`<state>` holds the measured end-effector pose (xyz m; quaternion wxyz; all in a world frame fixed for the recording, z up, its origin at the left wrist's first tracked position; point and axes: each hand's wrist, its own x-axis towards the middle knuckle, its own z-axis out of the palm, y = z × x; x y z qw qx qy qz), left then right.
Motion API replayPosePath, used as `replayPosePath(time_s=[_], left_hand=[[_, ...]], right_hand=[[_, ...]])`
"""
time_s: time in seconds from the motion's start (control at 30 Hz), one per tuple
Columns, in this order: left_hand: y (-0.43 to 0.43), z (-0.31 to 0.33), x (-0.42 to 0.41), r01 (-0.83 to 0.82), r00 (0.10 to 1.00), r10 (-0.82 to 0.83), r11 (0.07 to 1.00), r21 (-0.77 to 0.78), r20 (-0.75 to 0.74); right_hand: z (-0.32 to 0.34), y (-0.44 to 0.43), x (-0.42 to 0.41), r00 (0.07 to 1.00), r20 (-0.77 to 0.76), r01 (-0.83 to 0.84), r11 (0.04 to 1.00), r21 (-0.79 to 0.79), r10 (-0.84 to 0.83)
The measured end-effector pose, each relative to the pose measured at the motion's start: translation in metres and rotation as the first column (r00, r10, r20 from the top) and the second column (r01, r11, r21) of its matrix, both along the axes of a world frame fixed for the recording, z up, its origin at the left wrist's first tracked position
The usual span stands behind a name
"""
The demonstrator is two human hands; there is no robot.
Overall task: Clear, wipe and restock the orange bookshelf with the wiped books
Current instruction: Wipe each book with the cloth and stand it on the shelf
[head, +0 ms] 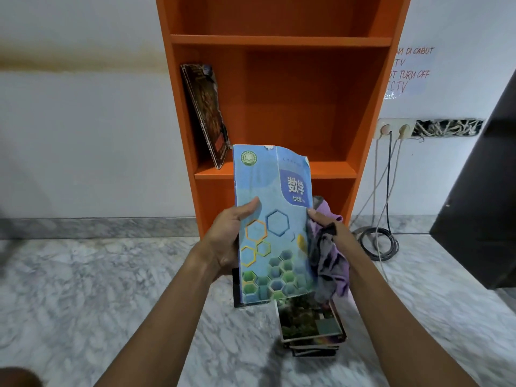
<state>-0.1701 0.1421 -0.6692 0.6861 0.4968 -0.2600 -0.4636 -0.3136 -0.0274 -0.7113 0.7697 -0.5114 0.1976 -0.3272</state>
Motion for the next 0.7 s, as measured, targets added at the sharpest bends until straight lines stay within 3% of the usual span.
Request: replayPosePath(time_s=[0.07,0.13,0.2,0.27,0.5,0.7], left_hand=[[0.003,0.003,0.014,-0.033,0.984,0.018,0.996,0.083,0.175],[0.006,0.0,0.026,-0.081,0.917,-0.007,0.976,0.204,0.399],[0.01,-0.007,0.033,-0.124,0.861,-0.039,0.951,0.284,0.507],[0.012,-0.015,0.034,-0.144,0.849,-0.02,0.953,0.267,0.528],[0.006,-0.002,0.045,-0.174,0.855,0.173,0.984,-0.044,0.489],[-0.017,0.024,0.072,-0.366,0.72,0.351,0.925,-0.102,0.598]], right_hand=[[-0.002,-0.001,0.002,0.998,-0.003,0.068,0.998,-0.011,-0.068],[-0.008,-0.007,0.004,0.978,0.006,0.21,0.971,-0.112,-0.211],[-0.003,-0.008,0.007,0.946,0.024,0.32,0.917,-0.237,-0.323],[0.004,-0.007,0.007,0.936,0.043,0.344,0.886,-0.312,-0.348],[0.037,-0.012,0.04,0.925,0.089,0.375,0.853,-0.362,-0.368],[0.074,-0.023,0.08,0.93,0.079,0.361,0.845,-0.396,-0.36]])
